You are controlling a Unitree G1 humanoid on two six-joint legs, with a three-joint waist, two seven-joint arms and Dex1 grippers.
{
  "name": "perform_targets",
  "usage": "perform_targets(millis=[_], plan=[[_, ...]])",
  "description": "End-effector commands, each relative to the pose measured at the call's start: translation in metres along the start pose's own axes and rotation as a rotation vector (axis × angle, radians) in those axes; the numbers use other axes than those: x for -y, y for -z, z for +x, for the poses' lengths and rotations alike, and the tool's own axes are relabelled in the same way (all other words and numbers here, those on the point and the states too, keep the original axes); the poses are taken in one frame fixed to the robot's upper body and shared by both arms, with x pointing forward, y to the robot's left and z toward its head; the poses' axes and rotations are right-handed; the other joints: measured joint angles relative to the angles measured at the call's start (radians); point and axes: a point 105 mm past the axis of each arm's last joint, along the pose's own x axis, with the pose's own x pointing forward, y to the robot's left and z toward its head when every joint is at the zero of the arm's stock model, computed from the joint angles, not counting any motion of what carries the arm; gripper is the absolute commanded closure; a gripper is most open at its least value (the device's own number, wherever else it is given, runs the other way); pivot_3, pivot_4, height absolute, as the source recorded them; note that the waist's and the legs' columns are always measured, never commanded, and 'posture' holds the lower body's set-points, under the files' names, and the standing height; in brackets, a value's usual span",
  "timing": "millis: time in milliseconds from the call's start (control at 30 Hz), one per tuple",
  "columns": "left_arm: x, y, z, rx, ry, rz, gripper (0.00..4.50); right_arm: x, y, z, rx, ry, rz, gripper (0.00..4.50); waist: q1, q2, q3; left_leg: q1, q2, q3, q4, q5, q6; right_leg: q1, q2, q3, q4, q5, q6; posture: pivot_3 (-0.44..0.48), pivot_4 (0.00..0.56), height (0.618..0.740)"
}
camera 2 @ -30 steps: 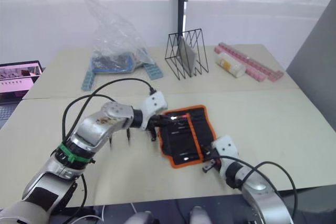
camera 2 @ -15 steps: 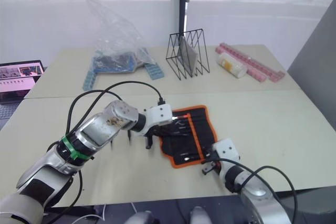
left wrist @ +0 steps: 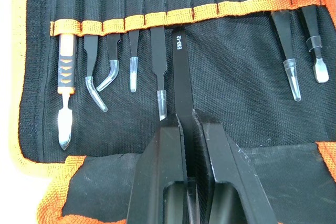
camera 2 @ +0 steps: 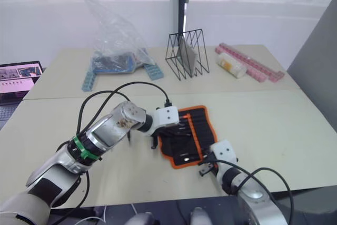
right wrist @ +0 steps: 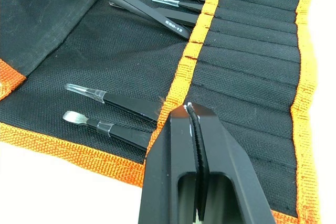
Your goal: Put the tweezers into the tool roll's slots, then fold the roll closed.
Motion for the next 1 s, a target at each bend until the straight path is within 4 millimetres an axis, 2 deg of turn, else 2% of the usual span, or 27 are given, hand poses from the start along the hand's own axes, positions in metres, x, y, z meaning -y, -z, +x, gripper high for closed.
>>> perform_targets(millis=[33,333,1000], plan=[[0.0,-0.01,0.001,0.021,0.001,0.04,4.49,-0.008,0.009,0.001,-0.041,-0.027,0.022,4.5,0.0,0.0,0.0,0.0,0.0,0.0,0.0,0.0,0.0,0.0,0.0,0.0,0.0,0.0,0.0,0.0,0.15,0.724],[-0.002,-0.005,0.008,0.006,-0.011,0.032,4.49,-0.009,0.008,0.001,-0.039,-0.024,0.023,4.5,0.0,0.0,0.0,0.0,0.0,0.0,0.001,0.0,0.0,0.0,0.0,0.0,0.0,0.0,0.0,0.0,0.15,0.724],[0.001,-0.011,0.042,0.066,0.006,0.027,4.49,-0.013,0.009,0.0,-0.042,-0.027,0.018,4.5,0.001,0.0,0.0,0.0,0.0,0.0,0.002,0.0,0.0,0.001,0.0,0.0,0.001,0.0,0.0,0.0,0.15,0.724]])
